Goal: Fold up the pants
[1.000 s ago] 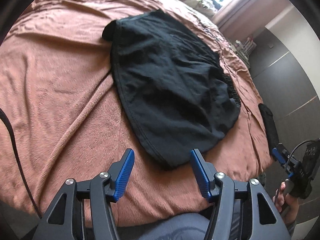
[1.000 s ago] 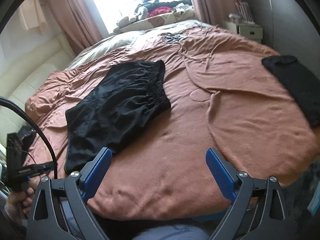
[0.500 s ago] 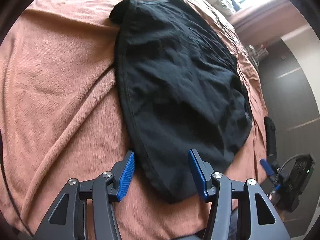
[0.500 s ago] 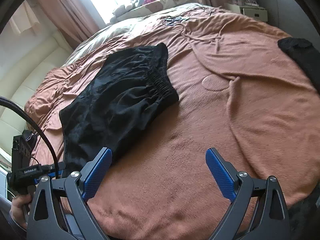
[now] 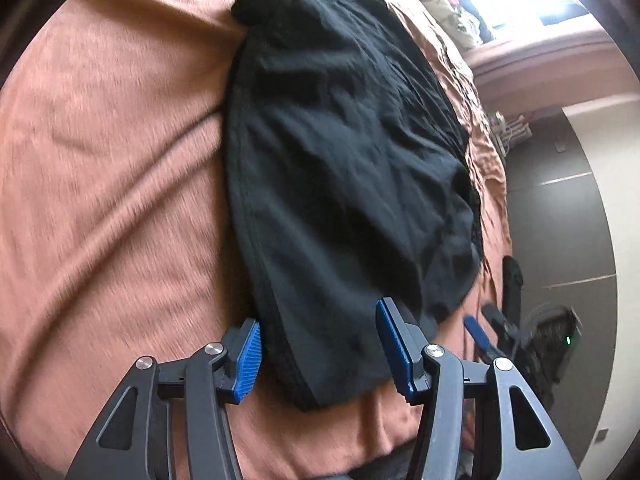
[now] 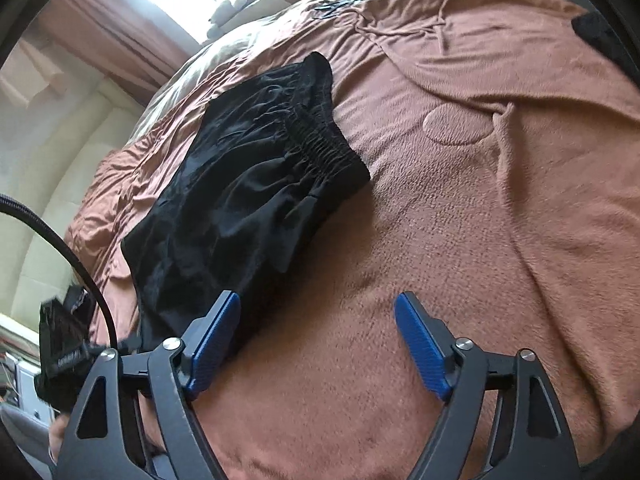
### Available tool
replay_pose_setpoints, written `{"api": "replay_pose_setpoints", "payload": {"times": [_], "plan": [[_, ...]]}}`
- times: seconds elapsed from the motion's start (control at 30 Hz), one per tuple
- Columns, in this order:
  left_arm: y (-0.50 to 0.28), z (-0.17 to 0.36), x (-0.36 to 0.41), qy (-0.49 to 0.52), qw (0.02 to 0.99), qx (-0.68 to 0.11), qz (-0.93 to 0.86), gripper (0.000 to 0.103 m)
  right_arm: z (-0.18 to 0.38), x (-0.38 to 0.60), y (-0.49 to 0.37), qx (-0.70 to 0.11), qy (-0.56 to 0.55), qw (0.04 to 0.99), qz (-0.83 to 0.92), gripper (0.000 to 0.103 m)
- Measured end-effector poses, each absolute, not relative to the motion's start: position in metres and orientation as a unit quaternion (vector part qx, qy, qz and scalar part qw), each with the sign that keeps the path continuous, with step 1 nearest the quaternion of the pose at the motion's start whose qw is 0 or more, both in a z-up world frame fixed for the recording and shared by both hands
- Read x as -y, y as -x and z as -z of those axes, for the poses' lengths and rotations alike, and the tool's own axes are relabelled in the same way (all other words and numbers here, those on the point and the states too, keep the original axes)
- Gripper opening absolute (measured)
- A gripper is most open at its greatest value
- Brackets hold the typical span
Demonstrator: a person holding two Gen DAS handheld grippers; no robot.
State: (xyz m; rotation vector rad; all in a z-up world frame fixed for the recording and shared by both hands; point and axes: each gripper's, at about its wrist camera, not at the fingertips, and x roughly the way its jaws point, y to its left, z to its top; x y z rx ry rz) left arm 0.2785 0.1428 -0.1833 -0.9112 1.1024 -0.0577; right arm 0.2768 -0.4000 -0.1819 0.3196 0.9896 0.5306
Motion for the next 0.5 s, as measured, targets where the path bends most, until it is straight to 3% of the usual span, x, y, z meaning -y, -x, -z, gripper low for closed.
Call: {"api": "replay_pose_setpoints", "payload": {"times": [0.17, 0.23, 0.3, 0.37, 0.5], "plan": [[-0.274, 0.186, -0.123, 0.413, 0.747, -0.518, 0.044, 0.037, 0.187, 0.396, -0.288, -0.468, -0.179, 0.827, -0.254, 0.067], [-0.272, 0.188, -0.12, 0.41, 0.747, -0.521, 0.041, 0.015, 0.19, 0.393, -0.293, -0.469, -0.19, 0.823, -0.257, 0.06], [-0.27, 0.188, -0.119, 0.412, 0.747, -0.52, 0.039, 0.006, 0.194, 0.39, -0.299, -0.471, -0.2, 0.819, -0.259, 0.054], [-0.268, 0.184, -0.119, 0.411, 0.751, -0.515, 0.039, 0.004, 0.198, 0.387, -0.307, -0.472, -0.21, 0.816, -0.259, 0.046], [-0.263, 0.168, -0.119, 0.409, 0.763, -0.499, 0.046, 0.003, 0.206, 0.383, -0.32, -0.477, -0.232, 0.807, -0.261, 0.014]]}}
